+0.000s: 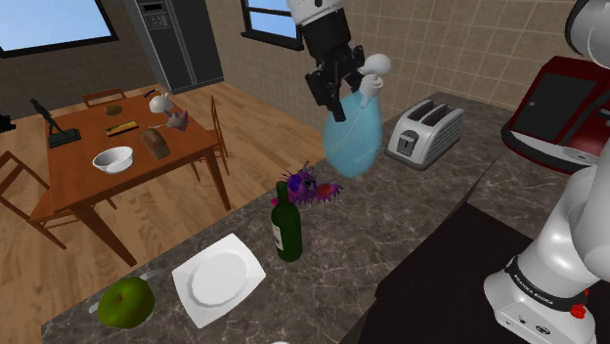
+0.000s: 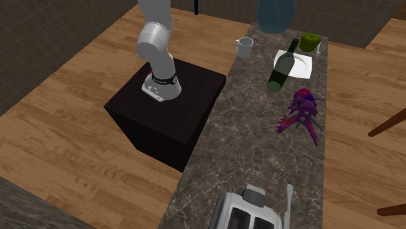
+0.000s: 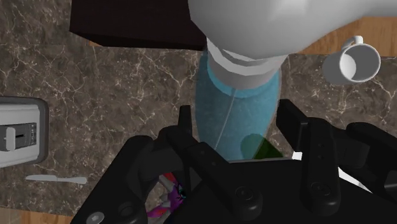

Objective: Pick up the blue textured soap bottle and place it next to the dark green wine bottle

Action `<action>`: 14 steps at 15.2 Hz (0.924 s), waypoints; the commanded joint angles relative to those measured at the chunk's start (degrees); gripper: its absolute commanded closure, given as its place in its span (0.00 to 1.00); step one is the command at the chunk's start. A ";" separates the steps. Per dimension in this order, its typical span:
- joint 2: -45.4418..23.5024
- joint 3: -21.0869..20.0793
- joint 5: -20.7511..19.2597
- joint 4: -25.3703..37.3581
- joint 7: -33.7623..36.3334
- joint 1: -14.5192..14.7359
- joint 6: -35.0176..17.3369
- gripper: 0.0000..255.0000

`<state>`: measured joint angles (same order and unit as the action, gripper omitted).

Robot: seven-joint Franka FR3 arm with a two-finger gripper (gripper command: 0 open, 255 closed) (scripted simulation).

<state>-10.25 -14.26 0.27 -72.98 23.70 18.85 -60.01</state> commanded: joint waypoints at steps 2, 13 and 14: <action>-6.37 -1.52 -0.19 8.92 4.54 3.01 2.53 1.00; -4.91 -1.73 0.38 -1.28 5.18 3.30 -6.29 1.00; -4.63 -1.71 0.43 -2.46 5.08 3.22 -7.19 1.00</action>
<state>-15.27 -16.01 0.65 -73.99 28.96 22.21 -66.08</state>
